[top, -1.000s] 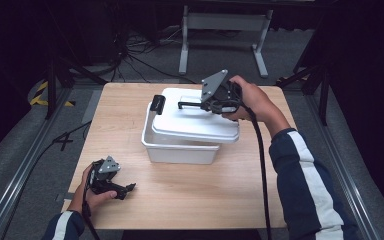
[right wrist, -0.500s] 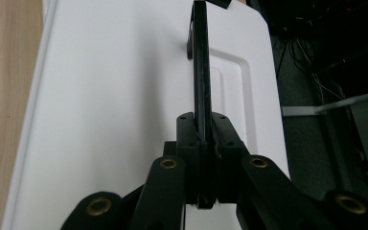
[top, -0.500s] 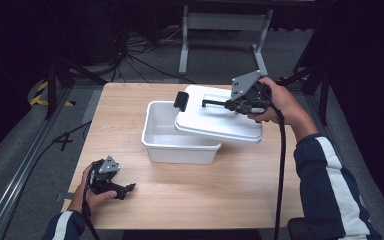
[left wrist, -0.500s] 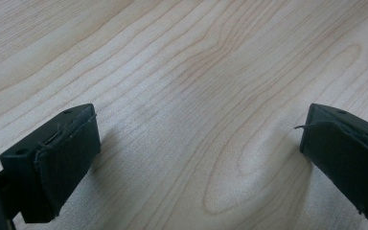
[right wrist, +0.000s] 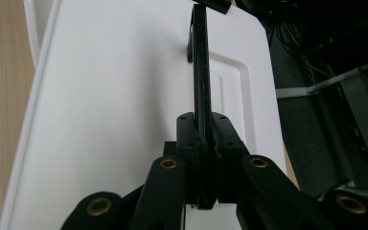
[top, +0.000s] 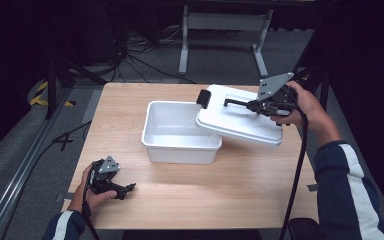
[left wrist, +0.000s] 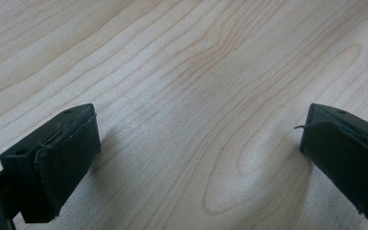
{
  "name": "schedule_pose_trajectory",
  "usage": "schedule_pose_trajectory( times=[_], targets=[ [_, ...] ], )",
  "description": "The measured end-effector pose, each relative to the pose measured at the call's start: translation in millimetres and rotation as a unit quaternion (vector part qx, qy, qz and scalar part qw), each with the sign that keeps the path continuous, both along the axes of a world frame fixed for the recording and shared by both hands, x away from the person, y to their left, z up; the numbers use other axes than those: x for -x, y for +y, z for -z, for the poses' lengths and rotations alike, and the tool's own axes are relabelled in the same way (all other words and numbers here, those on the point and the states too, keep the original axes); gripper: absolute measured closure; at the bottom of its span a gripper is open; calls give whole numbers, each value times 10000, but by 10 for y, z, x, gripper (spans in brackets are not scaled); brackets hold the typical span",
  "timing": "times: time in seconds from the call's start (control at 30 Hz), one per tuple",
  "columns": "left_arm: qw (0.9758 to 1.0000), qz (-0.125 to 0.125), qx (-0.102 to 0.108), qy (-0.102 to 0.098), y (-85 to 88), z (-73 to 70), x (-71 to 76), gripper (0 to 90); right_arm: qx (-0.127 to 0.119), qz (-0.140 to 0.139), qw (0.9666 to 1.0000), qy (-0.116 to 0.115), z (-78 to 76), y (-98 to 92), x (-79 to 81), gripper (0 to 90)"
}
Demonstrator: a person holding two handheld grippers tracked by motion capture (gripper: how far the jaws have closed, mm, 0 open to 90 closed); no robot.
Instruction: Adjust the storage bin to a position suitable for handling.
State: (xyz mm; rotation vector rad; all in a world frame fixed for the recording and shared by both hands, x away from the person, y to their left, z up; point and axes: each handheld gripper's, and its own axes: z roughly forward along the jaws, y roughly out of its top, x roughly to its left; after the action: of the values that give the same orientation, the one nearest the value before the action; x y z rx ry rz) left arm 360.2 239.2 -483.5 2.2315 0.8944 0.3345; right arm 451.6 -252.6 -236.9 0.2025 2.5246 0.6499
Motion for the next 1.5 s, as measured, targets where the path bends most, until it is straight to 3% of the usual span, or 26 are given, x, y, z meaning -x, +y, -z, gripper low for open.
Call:
schedule_pose_trajectory(
  times=[0.77,1.1,1.5],
  targets=[
    [10000,19,-49,29,5,-9,1,6,-198,553,9983,63,114,-709,70,848],
    [10000,3,-25,21,2,-5,2,6,-231,675,9974,109,218,-816,67,848],
    [10000,17,-42,30,4,-8,1,6,-236,782,9959,390,536,-821,-73,848]
  ],
)
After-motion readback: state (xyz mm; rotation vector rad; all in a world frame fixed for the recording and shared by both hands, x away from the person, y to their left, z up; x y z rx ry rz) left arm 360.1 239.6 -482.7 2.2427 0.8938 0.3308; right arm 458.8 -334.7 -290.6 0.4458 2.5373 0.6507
